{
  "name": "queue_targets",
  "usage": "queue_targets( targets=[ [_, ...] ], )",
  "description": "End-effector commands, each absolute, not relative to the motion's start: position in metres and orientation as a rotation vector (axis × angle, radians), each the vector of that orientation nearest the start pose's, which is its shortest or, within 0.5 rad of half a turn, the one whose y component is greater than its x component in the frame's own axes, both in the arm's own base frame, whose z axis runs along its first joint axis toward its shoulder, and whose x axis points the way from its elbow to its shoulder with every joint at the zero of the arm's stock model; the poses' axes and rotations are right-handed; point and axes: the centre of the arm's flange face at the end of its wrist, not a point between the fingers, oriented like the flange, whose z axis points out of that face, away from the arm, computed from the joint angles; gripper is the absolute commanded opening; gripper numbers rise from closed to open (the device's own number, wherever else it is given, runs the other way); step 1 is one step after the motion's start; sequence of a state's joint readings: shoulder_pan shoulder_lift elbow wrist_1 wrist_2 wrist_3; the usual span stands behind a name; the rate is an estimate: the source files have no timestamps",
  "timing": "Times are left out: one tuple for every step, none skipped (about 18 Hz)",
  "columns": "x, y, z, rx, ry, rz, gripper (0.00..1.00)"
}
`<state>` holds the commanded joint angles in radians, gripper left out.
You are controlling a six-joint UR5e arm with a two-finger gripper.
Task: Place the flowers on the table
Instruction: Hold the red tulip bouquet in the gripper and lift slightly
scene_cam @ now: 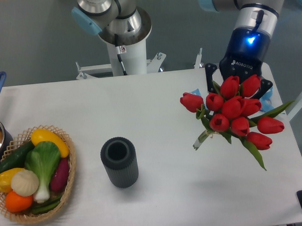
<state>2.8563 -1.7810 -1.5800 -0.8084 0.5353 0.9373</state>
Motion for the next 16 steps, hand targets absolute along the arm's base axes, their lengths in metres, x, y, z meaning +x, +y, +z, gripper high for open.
queue_targets(
  targets=[
    [-0.495, 0.375, 0.5, -2.025, -0.032, -0.007, 0.38],
    [-0.494, 0.374, 0.505, -2.028, -0.034, 0.006, 0.39],
    [-0.495, 0.373, 0.505, -2.039, -0.037, 0.017, 0.39],
    [-0.496, 0.372, 0.504, -2.061, -0.045, 0.036, 0.39],
    [-0.499, 0.369, 0.502, -2.083, -0.057, 0.057, 0.39],
    [-0.499, 0.368, 0.502, -2.1, -0.064, 0.073, 0.39],
    [-0.497, 0.368, 0.505, -2.11, -0.063, 0.087, 0.39],
    [-0.497, 0.368, 0.505, -2.12, -0.066, 0.096, 0.39],
    [-0.497, 0.367, 0.505, -2.134, -0.073, 0.109, 0.39],
    [-0.497, 0.366, 0.503, -2.154, -0.082, 0.124, 0.39],
    [-0.498, 0.367, 0.502, -2.177, -0.088, 0.14, 0.38],
    [-0.498, 0.368, 0.5, -2.198, -0.095, 0.155, 0.38],
    [-0.497, 0.371, 0.498, -2.213, -0.094, 0.161, 0.38],
    [-0.494, 0.374, 0.495, -2.225, -0.092, 0.161, 0.38],
    [-0.494, 0.375, 0.492, -2.245, -0.091, 0.172, 0.38],
    [-0.49, 0.38, 0.486, -2.276, -0.058, 0.193, 0.38]
  ],
)
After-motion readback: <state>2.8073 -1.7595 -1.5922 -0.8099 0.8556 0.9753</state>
